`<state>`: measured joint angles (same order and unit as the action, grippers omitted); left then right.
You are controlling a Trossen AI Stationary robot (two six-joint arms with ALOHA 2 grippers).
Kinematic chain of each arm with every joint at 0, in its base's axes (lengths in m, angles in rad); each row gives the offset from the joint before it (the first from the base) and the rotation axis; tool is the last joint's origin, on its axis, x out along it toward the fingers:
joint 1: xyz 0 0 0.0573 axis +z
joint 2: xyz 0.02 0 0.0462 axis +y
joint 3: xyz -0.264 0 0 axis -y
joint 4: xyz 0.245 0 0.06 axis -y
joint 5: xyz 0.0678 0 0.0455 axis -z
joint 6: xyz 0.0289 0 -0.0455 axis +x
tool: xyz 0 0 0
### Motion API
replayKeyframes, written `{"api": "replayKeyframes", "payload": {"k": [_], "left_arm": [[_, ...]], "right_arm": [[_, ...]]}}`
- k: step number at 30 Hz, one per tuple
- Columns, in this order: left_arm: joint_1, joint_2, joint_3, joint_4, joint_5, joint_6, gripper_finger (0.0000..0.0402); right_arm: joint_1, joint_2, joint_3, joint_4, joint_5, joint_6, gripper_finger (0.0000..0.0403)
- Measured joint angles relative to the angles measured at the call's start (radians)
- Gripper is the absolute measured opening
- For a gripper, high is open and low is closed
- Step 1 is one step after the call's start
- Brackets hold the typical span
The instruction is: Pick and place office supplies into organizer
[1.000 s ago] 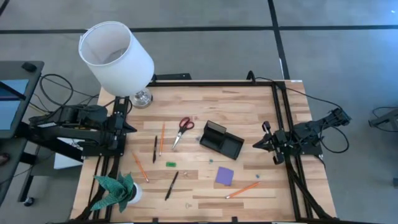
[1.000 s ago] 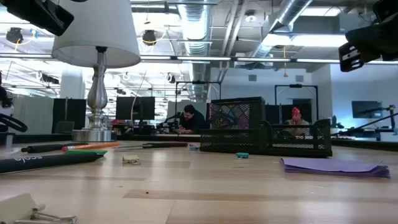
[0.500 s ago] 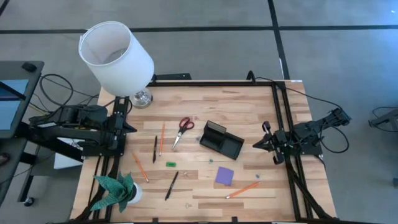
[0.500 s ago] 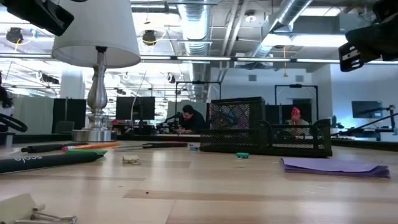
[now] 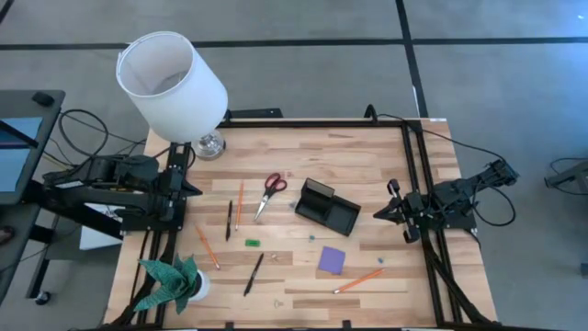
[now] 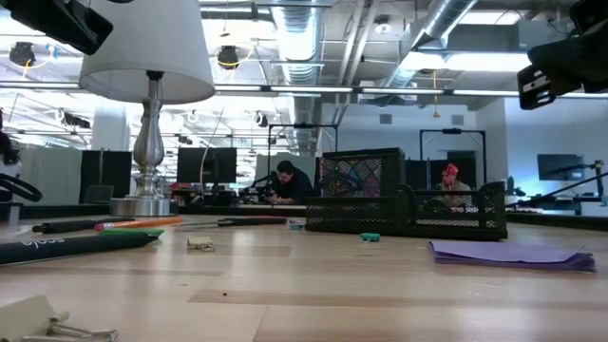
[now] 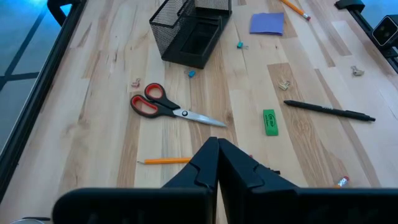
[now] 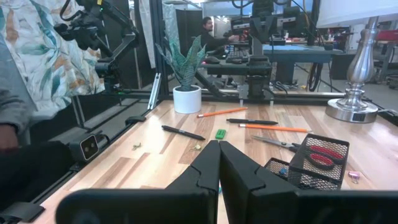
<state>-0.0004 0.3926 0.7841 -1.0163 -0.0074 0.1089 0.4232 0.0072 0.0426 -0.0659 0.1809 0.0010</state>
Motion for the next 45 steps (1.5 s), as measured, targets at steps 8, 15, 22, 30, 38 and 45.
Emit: {"api": "replayKeyframes", "payload": {"k": [8,15,22,30,38,45], "left_arm": [[0.000,0.000,0.000,0.000,0.000,0.000,0.0000],[0.000,0.000,0.000,0.000,0.000,0.000,0.0000],[0.000,0.000,0.000,0.000,0.000,0.000,0.0000],[0.000,0.000,0.000,0.000,0.000,0.000,0.0000],[0.000,0.000,0.000,0.000,0.000,0.000,0.0000],[0.000,0.000,0.000,0.000,0.000,0.000,0.0000]], "right_arm": [[0.000,0.000,0.000,0.000,0.000,-0.007,0.0006],[0.000,0.000,0.000,0.000,0.003,-0.473,0.0006],[0.000,0.000,0.000,0.000,0.003,-0.609,0.0006],[0.003,0.000,-0.003,0.067,0.000,-0.584,0.0006],[0.001,-0.001,-0.003,0.074,0.001,-0.472,0.0006],[0.001,-0.001,-0.001,0.074,0.002,-0.444,0.0006]]}}
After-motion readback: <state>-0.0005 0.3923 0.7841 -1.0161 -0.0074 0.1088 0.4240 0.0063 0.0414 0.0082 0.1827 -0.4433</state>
